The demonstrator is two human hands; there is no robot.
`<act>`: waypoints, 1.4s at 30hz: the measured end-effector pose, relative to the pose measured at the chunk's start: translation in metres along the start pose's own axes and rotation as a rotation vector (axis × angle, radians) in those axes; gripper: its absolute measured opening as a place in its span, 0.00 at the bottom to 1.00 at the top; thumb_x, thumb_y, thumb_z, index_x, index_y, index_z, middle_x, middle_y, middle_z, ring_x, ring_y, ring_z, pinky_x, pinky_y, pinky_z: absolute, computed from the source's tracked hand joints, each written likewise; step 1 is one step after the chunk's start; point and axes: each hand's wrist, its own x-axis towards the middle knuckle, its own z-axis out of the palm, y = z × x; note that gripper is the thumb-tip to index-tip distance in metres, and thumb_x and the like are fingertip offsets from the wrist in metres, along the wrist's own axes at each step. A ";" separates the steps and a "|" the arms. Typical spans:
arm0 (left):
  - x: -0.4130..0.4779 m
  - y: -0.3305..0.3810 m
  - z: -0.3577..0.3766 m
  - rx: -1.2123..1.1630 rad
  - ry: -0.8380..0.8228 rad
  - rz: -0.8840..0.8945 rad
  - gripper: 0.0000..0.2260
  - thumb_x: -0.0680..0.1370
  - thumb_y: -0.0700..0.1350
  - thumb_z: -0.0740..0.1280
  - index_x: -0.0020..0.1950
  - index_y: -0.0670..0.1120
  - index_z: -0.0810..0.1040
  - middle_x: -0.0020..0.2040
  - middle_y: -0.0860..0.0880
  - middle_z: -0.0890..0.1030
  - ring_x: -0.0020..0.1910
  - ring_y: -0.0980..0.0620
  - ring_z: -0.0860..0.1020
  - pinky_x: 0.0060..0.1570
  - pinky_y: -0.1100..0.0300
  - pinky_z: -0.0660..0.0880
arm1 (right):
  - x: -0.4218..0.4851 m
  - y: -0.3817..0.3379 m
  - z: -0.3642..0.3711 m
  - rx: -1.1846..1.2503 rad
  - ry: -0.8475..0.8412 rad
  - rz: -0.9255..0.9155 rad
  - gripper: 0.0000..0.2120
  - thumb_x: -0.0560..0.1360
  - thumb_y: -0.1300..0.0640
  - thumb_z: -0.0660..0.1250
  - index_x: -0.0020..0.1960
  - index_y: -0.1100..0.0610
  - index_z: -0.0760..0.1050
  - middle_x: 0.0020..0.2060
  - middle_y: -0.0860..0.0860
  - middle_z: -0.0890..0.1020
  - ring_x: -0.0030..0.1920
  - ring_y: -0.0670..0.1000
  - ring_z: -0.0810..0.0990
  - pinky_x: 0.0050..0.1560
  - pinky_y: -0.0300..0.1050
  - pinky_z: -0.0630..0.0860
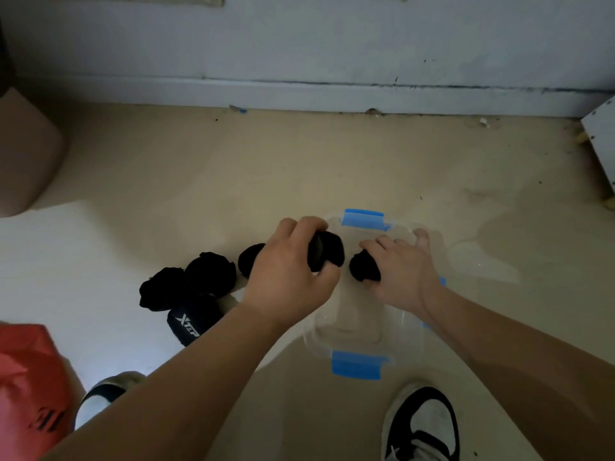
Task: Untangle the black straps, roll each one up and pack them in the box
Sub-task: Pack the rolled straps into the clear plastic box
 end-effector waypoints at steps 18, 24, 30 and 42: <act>0.073 -0.008 0.092 0.846 -0.256 0.288 0.16 0.74 0.40 0.71 0.58 0.49 0.70 0.58 0.47 0.74 0.56 0.43 0.73 0.48 0.49 0.66 | 0.013 0.002 0.036 0.095 0.501 0.119 0.17 0.65 0.60 0.78 0.51 0.55 0.78 0.49 0.55 0.77 0.49 0.60 0.77 0.48 0.56 0.71; 0.060 -0.033 0.082 0.556 0.024 0.496 0.08 0.69 0.36 0.70 0.47 0.43 0.79 0.47 0.42 0.78 0.45 0.38 0.76 0.54 0.39 0.77 | 0.002 -0.006 0.024 0.084 0.498 0.061 0.14 0.65 0.61 0.78 0.49 0.55 0.80 0.43 0.53 0.79 0.54 0.61 0.79 0.73 0.75 0.64; 0.027 -0.044 0.026 0.211 0.167 0.006 0.19 0.74 0.35 0.66 0.64 0.43 0.80 0.68 0.42 0.77 0.65 0.39 0.74 0.65 0.46 0.73 | -0.005 -0.059 -0.017 0.371 0.616 -0.242 0.08 0.73 0.61 0.68 0.51 0.58 0.80 0.45 0.54 0.78 0.49 0.58 0.76 0.49 0.59 0.80; -0.010 -0.153 -0.040 0.613 -0.352 -0.397 0.43 0.80 0.58 0.67 0.85 0.60 0.40 0.86 0.43 0.48 0.85 0.42 0.50 0.82 0.36 0.43 | 0.038 -0.182 -0.048 0.196 -0.077 -0.361 0.36 0.81 0.52 0.69 0.83 0.46 0.56 0.84 0.58 0.51 0.81 0.63 0.56 0.75 0.58 0.69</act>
